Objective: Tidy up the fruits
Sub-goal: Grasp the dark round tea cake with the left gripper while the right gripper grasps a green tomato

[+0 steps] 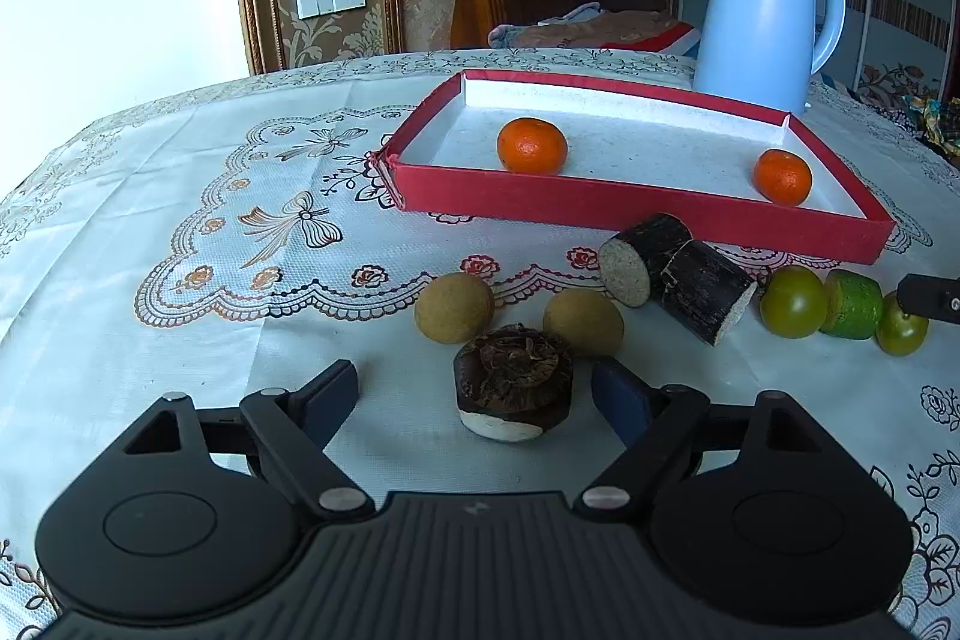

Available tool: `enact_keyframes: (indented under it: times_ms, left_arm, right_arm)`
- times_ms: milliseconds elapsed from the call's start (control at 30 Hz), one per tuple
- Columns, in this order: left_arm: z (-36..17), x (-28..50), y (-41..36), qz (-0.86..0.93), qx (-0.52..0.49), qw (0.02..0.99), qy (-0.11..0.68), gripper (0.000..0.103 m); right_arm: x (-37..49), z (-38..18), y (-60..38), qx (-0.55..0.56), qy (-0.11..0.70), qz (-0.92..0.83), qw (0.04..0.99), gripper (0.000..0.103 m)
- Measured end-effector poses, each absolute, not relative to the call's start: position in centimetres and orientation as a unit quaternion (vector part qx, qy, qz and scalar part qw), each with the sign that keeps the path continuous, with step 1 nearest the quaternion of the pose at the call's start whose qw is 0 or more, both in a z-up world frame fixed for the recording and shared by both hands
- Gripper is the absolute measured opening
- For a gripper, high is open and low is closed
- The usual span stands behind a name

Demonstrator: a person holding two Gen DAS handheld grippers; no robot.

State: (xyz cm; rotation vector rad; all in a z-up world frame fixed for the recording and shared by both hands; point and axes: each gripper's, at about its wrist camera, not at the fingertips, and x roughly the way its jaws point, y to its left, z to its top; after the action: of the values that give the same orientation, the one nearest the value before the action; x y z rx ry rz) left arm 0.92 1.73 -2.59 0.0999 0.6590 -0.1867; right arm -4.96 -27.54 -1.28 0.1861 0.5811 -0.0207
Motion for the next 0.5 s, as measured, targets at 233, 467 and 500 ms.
enact_keyframes:
  times_ms: [233, 467, 500]
  left_arm:
    - [-2.6, 0.9, 1.7, -0.091, 0.050, 0.941, 0.323, 0.086]
    - [-2.7, 0.9, 1.7, -0.090, 0.050, 0.941, 0.323, 0.087]
    - [-2.7, 0.9, 1.7, -0.090, 0.050, 0.941, 0.323, 0.087]
  right_arm:
    - [-5.9, -1.2, -25.9, 0.049, 0.300, 0.017, 0.952, 0.103]
    - [-6.0, -1.2, -25.1, 0.016, 0.304, -0.024, 0.952, 0.103]
    - [-5.9, -1.2, -25.3, 0.022, 0.309, -0.019, 0.951, 0.103]
